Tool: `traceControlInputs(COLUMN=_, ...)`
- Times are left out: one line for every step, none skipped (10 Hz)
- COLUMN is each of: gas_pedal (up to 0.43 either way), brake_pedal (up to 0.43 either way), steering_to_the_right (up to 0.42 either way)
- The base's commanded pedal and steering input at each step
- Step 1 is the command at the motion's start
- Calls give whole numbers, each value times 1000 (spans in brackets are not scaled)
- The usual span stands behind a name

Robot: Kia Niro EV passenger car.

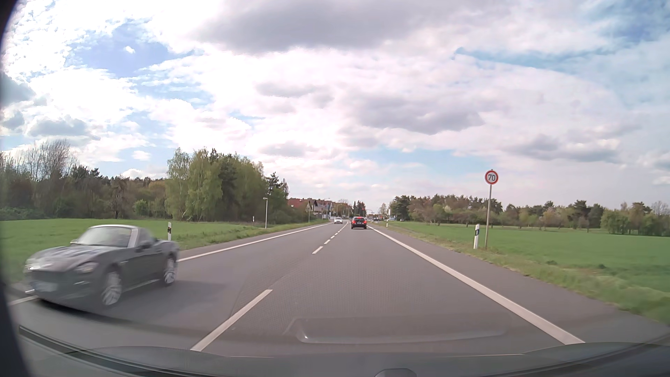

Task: Follow the waypoints while adhering to traffic rules and regulations

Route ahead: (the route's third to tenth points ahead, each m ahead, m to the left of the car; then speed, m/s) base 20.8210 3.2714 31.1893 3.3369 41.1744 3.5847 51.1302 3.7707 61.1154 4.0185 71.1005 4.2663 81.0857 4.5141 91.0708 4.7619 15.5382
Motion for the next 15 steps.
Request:
traceControlInputs(gas_pedal=0, brake_pedal=55, steering_to_the_right=0)
traceControlInputs(gas_pedal=0, brake_pedal=61, steering_to_the_right=0)
traceControlInputs(gas_pedal=0, brake_pedal=67, steering_to_the_right=0)
traceControlInputs(gas_pedal=0, brake_pedal=73, steering_to_the_right=-1)
traceControlInputs(gas_pedal=0, brake_pedal=73, steering_to_the_right=-1)
traceControlInputs(gas_pedal=0, brake_pedal=73, steering_to_the_right=-2)
traceControlInputs(gas_pedal=0, brake_pedal=79, steering_to_the_right=-2)
traceControlInputs(gas_pedal=0, brake_pedal=61, steering_to_the_right=-3)
traceControlInputs(gas_pedal=0, brake_pedal=55, steering_to_the_right=-3)
traceControlInputs(gas_pedal=0, brake_pedal=49, steering_to_the_right=-3)
traceControlInputs(gas_pedal=0, brake_pedal=30, steering_to_the_right=-3)
traceControlInputs(gas_pedal=0, brake_pedal=6, steering_to_the_right=-3)
traceControlInputs(gas_pedal=0, brake_pedal=0, steering_to_the_right=-3)
traceControlInputs(gas_pedal=0, brake_pedal=0, steering_to_the_right=-3)
traceControlInputs(gas_pedal=0, brake_pedal=0, steering_to_the_right=-3)
